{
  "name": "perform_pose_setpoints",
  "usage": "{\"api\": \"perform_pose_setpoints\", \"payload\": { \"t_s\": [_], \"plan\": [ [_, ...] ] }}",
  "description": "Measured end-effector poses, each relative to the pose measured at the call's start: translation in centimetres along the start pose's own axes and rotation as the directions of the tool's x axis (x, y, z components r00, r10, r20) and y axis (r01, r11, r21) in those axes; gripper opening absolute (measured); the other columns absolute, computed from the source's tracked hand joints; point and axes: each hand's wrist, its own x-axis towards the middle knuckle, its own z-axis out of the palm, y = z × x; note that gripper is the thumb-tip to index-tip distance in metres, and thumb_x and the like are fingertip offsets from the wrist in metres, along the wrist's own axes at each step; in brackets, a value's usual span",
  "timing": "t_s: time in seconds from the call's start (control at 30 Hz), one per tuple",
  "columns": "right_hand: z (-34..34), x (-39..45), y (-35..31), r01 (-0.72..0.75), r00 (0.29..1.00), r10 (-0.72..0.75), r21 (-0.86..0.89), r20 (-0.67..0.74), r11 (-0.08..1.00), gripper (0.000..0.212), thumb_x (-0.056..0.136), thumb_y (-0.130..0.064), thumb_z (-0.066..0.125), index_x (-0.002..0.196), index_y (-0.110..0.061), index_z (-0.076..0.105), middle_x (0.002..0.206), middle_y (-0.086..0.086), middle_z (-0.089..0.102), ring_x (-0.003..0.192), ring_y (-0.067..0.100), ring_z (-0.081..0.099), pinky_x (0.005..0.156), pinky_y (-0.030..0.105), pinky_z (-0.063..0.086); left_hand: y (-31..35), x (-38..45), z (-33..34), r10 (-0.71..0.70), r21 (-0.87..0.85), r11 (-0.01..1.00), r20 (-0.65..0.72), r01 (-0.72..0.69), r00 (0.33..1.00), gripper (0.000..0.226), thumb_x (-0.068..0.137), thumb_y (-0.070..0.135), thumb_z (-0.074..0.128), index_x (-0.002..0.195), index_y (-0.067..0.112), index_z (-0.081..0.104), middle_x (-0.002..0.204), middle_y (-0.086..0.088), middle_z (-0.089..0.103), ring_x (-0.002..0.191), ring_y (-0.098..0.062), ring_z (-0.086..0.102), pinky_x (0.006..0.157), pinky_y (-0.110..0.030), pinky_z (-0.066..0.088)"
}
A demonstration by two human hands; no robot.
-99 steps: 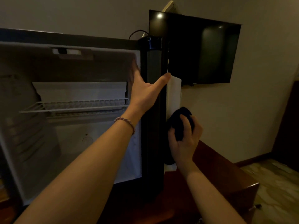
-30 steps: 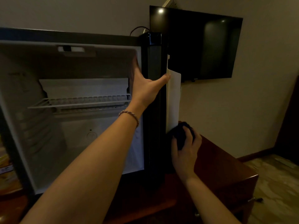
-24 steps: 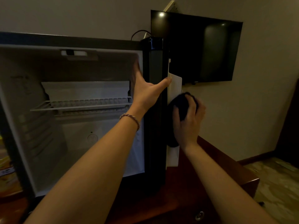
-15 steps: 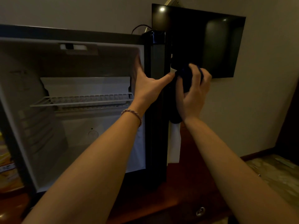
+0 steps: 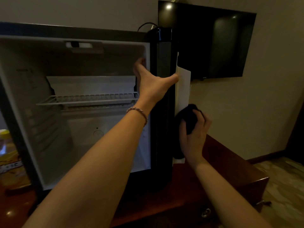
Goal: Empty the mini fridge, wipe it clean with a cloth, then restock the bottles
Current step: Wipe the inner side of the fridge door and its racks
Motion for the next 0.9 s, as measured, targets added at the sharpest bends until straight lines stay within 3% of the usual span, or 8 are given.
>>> {"api": "perform_pose_setpoints", "payload": {
  "t_s": [0.13, 0.23, 0.4, 0.47, 0.53, 0.73, 0.8, 0.9],
  "plan": [
    [-1.4, -4.2, 1.7, -0.036, 0.994, 0.039, -0.036, 0.101, 0.999, 0.046, 0.097, -0.038, 0.049, 0.137, -0.018, 0.041, 0.138, 0.014, 0.035, 0.122, 0.032, 0.048, 0.091, 0.035, 0.044, 0.4, -0.7, 0.4, 0.054, 0.054, 0.997, -0.101, -0.049, 0.993, 0.087, 0.067, 0.030, 0.091, 0.128, 0.018, 0.029, 0.128, 0.001, 0.029, 0.106, 0.000, 0.038, 0.077, -0.002, 0.038],
    [-2.0, -6.7, 2.5, -0.115, 0.984, 0.122, -0.058, 0.134, 0.992, 0.046, 0.099, -0.042, 0.046, 0.138, -0.019, 0.040, 0.140, 0.009, 0.032, 0.119, 0.031, 0.048, 0.087, 0.039, 0.050, 0.4, -1.5, 0.9, 0.118, 0.089, 0.991, -0.186, -0.103, 0.975, 0.076, 0.066, 0.028, 0.090, 0.120, 0.016, 0.037, 0.123, -0.003, 0.034, 0.102, -0.001, 0.041, 0.079, 0.001, 0.037],
    [-2.5, -9.2, 3.7, -0.152, 0.965, 0.172, -0.112, 0.197, 0.982, 0.050, 0.095, -0.040, 0.048, 0.139, -0.018, 0.039, 0.141, 0.009, 0.030, 0.119, 0.034, 0.050, 0.084, 0.049, 0.057, 0.2, -3.8, 2.5, 0.176, 0.266, 0.959, -0.309, -0.093, 0.935, 0.066, 0.069, 0.044, 0.084, 0.120, 0.012, 0.055, 0.123, -0.007, 0.042, 0.112, -0.020, 0.038, 0.082, -0.009, 0.038],
    [-2.7, -9.2, 3.8, -0.134, 0.964, 0.157, -0.120, 0.213, 0.984, 0.049, 0.095, -0.040, 0.048, 0.139, -0.021, 0.038, 0.142, 0.011, 0.030, 0.120, 0.035, 0.050, 0.082, 0.050, 0.058, 0.1, -4.5, 3.0, 0.231, 0.367, 0.923, -0.294, -0.113, 0.928, 0.072, 0.070, 0.045, 0.080, 0.127, 0.010, 0.053, 0.124, -0.008, 0.045, 0.112, -0.023, 0.041, 0.089, -0.029, 0.046],
    [-3.0, -8.6, 3.6, -0.109, 0.965, 0.135, -0.121, 0.226, 0.987, 0.049, 0.095, -0.040, 0.048, 0.139, -0.023, 0.038, 0.142, 0.010, 0.030, 0.123, 0.036, 0.049, 0.081, 0.050, 0.058, 0.1, -5.2, 3.3, 0.200, 0.337, 0.935, -0.242, -0.111, 0.949, 0.076, 0.077, 0.038, 0.080, 0.138, 0.009, 0.046, 0.128, -0.008, 0.046, 0.115, -0.022, 0.047, 0.094, -0.034, 0.049],
    [-3.9, -3.4, 1.4, 0.027, 0.983, -0.014, -0.067, 0.182, 0.997, 0.047, 0.098, -0.041, 0.050, 0.140, -0.023, 0.041, 0.139, 0.010, 0.036, 0.126, 0.033, 0.047, 0.093, 0.045, 0.054, 0.5, -5.7, 2.7, 0.154, 0.253, 0.964, -0.258, -0.087, 0.954, 0.063, 0.081, 0.028, 0.080, 0.136, 0.011, 0.053, 0.120, 0.000, 0.057, 0.099, -0.006, 0.052, 0.078, 0.003, 0.039],
    [-4.1, -1.4, 0.4, 0.070, 0.986, -0.062, -0.047, 0.152, 0.996, 0.048, 0.097, -0.041, 0.050, 0.140, -0.023, 0.041, 0.140, 0.010, 0.037, 0.125, 0.032, 0.047, 0.094, 0.043, 0.053, 0.6, -5.6, 2.4, 0.148, 0.246, 0.966, -0.261, -0.083, 0.954, 0.061, 0.079, 0.027, 0.082, 0.133, 0.013, 0.056, 0.116, 0.005, 0.059, 0.097, -0.002, 0.053, 0.075, 0.005, 0.038],
    [-4.8, 1.1, -1.0, 0.134, 0.985, -0.129, -0.034, 0.111, 0.990, 0.047, 0.098, -0.043, 0.049, 0.140, -0.023, 0.040, 0.139, 0.010, 0.036, 0.124, 0.032, 0.047, 0.093, 0.042, 0.052, 0.9, -5.6, 2.2, 0.106, 0.224, 0.973, -0.254, -0.049, 0.961, 0.062, 0.078, 0.031, 0.081, 0.134, 0.016, 0.058, 0.117, 0.007, 0.064, 0.099, -0.003, 0.059, 0.082, -0.005, 0.046]
  ]
}}
